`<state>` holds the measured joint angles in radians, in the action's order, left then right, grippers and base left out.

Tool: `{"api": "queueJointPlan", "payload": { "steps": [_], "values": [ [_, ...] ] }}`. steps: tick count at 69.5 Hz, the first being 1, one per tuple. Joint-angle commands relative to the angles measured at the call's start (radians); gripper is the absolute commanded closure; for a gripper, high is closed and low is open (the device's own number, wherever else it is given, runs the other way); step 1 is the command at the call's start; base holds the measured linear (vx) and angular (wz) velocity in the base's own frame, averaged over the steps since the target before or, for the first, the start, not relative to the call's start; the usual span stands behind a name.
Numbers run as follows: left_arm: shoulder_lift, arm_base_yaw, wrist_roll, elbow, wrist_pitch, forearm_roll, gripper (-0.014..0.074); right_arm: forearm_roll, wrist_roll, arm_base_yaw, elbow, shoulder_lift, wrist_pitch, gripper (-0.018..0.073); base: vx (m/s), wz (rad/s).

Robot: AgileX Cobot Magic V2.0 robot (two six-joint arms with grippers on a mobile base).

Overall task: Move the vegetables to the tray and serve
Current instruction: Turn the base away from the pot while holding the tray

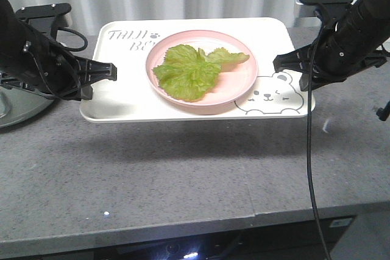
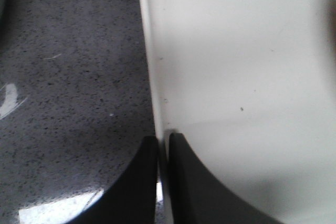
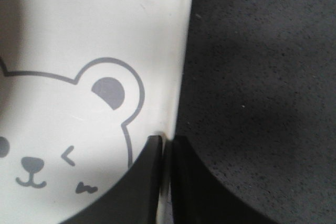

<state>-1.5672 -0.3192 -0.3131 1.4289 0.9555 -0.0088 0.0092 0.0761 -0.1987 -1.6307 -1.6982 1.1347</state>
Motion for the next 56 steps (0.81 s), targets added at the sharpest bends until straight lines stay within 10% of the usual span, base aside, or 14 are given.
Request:
{"api": "queueJointPlan", "payload": {
  "steps": [1,56],
  "values": [
    [0.049,-0.023,0.019,0.031,-0.075,-0.047,0.0604,0.037,-0.021,-0.010,-0.031,0.051,-0.060,0.0564,-0.03,-0.26],
    [0.049,-0.023,0.019,0.031,-0.075,-0.047,0.0604,0.037,-0.021,-0.010,-0.031,0.051,-0.060,0.0564,-0.03,-0.44]
  ]
}}
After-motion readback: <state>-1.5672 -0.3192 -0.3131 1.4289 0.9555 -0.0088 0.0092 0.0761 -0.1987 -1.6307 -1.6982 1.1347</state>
